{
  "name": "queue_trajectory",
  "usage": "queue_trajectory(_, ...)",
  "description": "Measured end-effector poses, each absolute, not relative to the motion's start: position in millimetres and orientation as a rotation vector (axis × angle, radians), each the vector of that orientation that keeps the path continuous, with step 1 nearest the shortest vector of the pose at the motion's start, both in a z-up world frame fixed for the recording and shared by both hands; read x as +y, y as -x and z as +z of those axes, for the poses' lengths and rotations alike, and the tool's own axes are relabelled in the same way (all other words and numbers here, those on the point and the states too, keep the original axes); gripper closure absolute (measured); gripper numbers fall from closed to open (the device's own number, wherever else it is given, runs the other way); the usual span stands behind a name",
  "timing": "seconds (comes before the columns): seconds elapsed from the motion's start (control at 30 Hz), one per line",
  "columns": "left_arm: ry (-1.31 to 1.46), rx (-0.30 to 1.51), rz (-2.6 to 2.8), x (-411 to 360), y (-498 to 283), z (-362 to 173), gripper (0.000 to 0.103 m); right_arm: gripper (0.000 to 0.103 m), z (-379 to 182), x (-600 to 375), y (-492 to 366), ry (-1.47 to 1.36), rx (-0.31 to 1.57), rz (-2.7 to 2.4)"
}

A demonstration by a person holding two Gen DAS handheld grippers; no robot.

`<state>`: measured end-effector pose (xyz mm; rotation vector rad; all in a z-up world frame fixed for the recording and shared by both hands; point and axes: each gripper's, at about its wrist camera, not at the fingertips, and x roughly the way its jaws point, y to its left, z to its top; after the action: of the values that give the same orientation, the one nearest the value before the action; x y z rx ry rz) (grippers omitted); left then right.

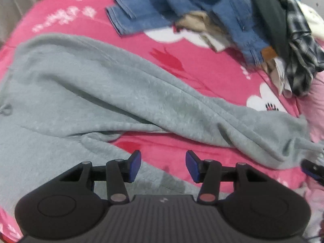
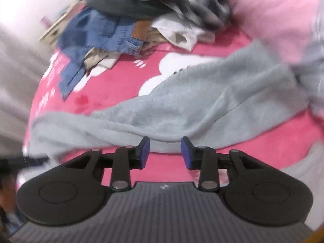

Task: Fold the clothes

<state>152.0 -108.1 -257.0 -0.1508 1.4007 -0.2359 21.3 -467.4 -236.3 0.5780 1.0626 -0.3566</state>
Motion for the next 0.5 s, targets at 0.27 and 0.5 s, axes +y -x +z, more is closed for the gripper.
queue_trajectory(0.27, 0.259, 1.476, -0.304, -101, -219, -259, 0.05, 0.054, -237, -455, -55, -0.863, 1.095, -0.622)
queue_trajectory(0.5, 0.294, 1.549, -0.242, -119, -275, -289, 0.05, 0.043, -246, -487, -66, -0.933, 1.044, -0.774)
